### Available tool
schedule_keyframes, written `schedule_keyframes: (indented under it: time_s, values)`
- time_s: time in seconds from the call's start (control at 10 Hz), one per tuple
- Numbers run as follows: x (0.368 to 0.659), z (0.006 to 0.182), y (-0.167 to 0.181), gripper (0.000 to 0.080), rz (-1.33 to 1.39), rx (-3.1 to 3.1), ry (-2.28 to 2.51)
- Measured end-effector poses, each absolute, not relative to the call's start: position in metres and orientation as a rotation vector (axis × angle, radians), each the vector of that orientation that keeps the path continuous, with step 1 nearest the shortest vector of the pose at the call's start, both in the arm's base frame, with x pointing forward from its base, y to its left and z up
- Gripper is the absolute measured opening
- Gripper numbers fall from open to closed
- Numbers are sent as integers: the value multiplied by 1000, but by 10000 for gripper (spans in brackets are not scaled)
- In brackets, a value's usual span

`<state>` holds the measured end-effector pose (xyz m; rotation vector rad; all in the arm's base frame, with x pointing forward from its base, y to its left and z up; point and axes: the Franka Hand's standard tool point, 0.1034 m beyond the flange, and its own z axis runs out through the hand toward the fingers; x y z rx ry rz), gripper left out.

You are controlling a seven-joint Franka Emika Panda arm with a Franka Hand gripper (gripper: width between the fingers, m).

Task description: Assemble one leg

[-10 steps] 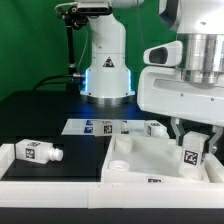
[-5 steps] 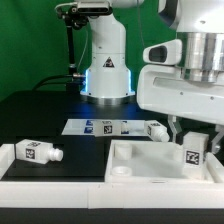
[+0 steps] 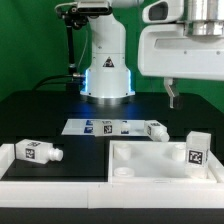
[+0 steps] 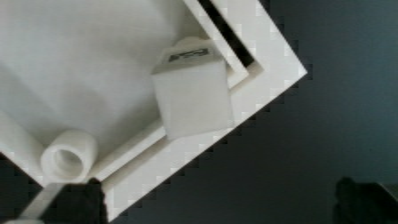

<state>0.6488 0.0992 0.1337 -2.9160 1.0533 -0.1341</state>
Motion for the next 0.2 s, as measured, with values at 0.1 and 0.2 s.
schedule_keyframes:
  time_s: [0.1, 0.2]
  values:
    - [649, 133, 99, 648, -132, -2917, 1054]
    - [649, 133, 99, 648, -132, -2917, 1054]
